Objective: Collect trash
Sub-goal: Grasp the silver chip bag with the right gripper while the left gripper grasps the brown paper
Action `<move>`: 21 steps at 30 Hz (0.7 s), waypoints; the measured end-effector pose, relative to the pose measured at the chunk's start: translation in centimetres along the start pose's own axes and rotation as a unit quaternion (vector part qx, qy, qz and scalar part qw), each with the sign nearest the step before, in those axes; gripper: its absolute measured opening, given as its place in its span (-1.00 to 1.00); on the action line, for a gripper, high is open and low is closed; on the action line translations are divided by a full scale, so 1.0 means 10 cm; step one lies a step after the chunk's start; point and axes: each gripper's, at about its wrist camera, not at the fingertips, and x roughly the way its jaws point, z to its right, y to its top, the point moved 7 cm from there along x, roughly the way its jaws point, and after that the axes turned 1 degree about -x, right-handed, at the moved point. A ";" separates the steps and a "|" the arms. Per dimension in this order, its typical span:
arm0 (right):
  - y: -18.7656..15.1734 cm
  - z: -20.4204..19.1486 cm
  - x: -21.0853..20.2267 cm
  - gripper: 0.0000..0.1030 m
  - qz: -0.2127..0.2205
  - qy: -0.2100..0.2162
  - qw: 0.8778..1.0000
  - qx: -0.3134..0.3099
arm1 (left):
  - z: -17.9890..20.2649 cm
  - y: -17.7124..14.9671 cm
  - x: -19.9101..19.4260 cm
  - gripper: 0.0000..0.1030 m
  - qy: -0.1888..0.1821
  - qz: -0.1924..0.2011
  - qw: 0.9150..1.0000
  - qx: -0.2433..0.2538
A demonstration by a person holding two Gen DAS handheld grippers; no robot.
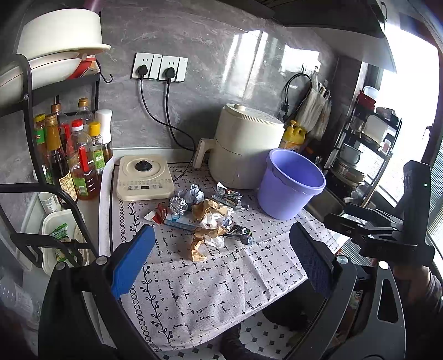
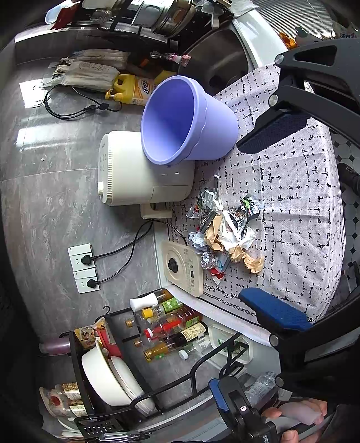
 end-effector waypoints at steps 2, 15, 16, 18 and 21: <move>0.00 0.05 0.07 0.85 -0.006 0.002 1.000 0.002 | -0.01 -0.01 0.08 0.88 0.003 -0.005 1.000 -0.004; -0.14 0.28 0.64 0.75 -0.060 0.029 0.998 -0.009 | -0.05 -0.19 0.73 0.88 0.024 -0.058 0.997 -0.035; -0.14 0.30 0.69 0.75 -0.064 0.030 0.997 -0.010 | -0.06 -0.21 0.78 0.88 0.024 -0.062 0.997 -0.037; -0.16 0.33 0.77 0.74 -0.071 0.031 0.997 -0.012 | -0.08 -0.24 0.88 0.88 0.026 -0.070 0.996 -0.043; -0.17 0.39 0.91 0.67 -0.083 0.035 0.996 -0.016 | -0.12 -0.29 1.03 0.87 0.032 -0.081 0.995 -0.050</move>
